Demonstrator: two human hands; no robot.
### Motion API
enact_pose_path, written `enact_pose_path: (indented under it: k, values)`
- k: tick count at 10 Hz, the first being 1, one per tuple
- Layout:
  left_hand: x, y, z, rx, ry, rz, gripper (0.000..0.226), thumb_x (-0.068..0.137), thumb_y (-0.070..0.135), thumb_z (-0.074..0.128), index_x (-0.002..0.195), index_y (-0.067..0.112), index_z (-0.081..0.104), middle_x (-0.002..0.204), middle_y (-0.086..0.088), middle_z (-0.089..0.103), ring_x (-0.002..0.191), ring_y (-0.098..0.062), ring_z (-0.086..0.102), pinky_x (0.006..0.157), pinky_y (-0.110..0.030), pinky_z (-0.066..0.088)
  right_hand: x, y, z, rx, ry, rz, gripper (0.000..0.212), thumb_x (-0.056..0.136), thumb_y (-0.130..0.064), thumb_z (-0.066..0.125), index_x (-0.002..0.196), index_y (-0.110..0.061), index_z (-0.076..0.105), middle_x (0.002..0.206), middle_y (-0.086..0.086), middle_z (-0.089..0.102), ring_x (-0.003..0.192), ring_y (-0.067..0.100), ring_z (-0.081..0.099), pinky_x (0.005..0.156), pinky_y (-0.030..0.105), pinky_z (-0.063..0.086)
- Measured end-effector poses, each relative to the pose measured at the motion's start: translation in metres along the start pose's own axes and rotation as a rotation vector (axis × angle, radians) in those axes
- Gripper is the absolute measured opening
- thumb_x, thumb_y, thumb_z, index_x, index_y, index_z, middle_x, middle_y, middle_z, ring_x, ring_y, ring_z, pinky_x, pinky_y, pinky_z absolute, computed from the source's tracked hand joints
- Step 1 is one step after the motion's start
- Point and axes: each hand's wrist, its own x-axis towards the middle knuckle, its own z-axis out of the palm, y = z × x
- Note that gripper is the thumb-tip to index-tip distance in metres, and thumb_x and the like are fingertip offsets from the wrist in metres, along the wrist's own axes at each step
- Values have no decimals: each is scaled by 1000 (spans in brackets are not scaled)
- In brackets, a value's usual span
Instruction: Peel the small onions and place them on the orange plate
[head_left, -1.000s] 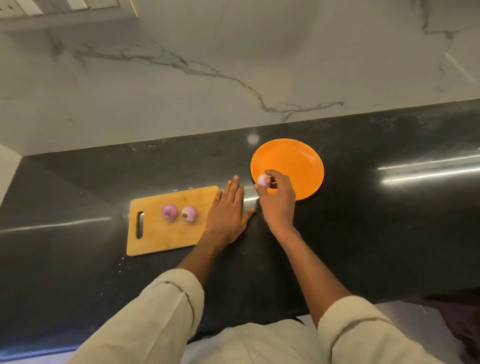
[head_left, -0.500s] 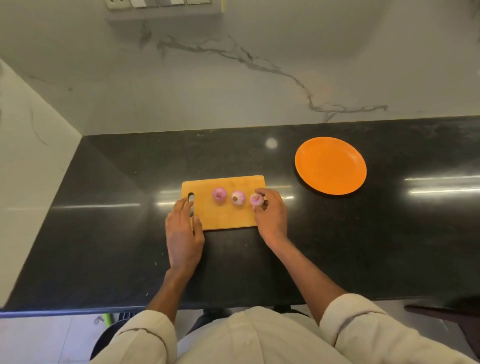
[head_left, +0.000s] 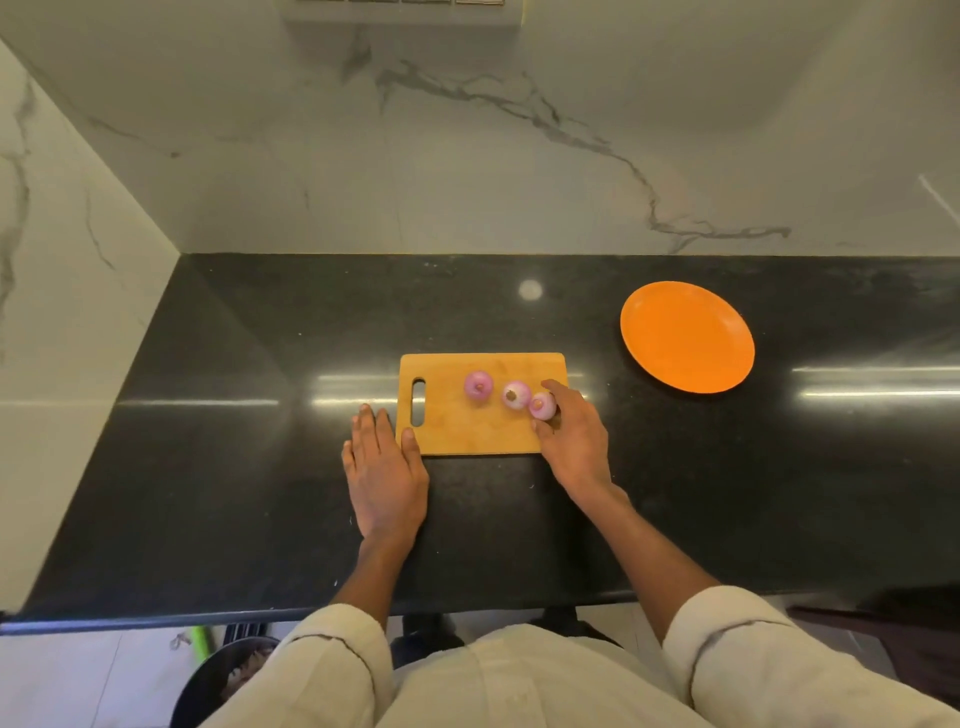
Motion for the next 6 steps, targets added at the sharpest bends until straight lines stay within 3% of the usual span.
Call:
enact_pose_path:
  k: [1,4,6]
  values:
    - [-2,0,1,28,-10,23,60,114,45,27,164,12,34,176,-11,24,164,-28,17,133,-51,16,1,0,0,8,-22,55,65,95,-20,77,153,-20,48,147,2,58,137,22,52,114,43,46]
    - [-1,-3,-1,-52,-13,40,61,113,48,27,162,12,39,174,-11,28,165,-27,17,133,-51,14,-5,2,-15,87,-114,61,94,91,-12,79,162,-33,21,145,-4,55,131,16,56,109,43,52]
    - [10,-11,-22,-110,-7,93,53,113,42,41,154,10,44,160,-13,49,152,-31,43,125,-51,36,-16,-3,-30,7,77,-75,73,100,-18,67,160,-29,27,159,1,39,140,21,49,110,45,49]
